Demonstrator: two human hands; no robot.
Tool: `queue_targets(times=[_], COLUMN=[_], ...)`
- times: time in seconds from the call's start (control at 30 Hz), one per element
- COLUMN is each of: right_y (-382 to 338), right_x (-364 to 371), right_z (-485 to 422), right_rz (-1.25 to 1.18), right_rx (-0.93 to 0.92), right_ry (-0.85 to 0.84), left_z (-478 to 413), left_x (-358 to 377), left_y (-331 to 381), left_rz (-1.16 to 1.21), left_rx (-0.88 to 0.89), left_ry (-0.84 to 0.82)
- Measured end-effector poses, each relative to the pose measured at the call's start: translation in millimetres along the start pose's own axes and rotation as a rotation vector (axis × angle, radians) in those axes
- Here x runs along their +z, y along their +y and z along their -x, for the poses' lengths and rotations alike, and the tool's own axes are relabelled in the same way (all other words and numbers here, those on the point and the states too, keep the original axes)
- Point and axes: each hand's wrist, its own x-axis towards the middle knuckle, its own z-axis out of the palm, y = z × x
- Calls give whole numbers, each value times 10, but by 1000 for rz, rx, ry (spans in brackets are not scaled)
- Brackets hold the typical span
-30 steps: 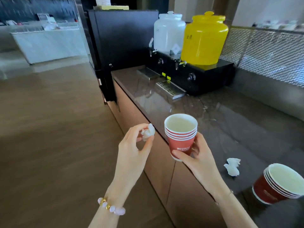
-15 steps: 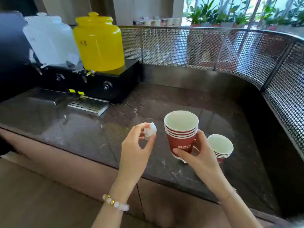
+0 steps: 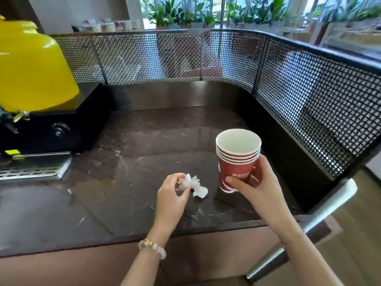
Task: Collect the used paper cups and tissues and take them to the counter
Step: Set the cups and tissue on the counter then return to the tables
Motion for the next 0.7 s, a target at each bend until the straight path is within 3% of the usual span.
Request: queue_targets(times=[0.23,0.5,0.7], right_y=[95,163,155], right_x=[-92,-105,-110], right_z=[9,-33,-119], right_rz=[3,-13,-23], right_rx=[6,3,-4], right_ry=[59,34,4], left_z=[-31,-22,-45], left_x=[226,301,237], left_y=[-291,-433,-424], left_rz=[-65,-279,-314], left_rx=[-83,-44,-9], left_ry=[-95,-90,-120])
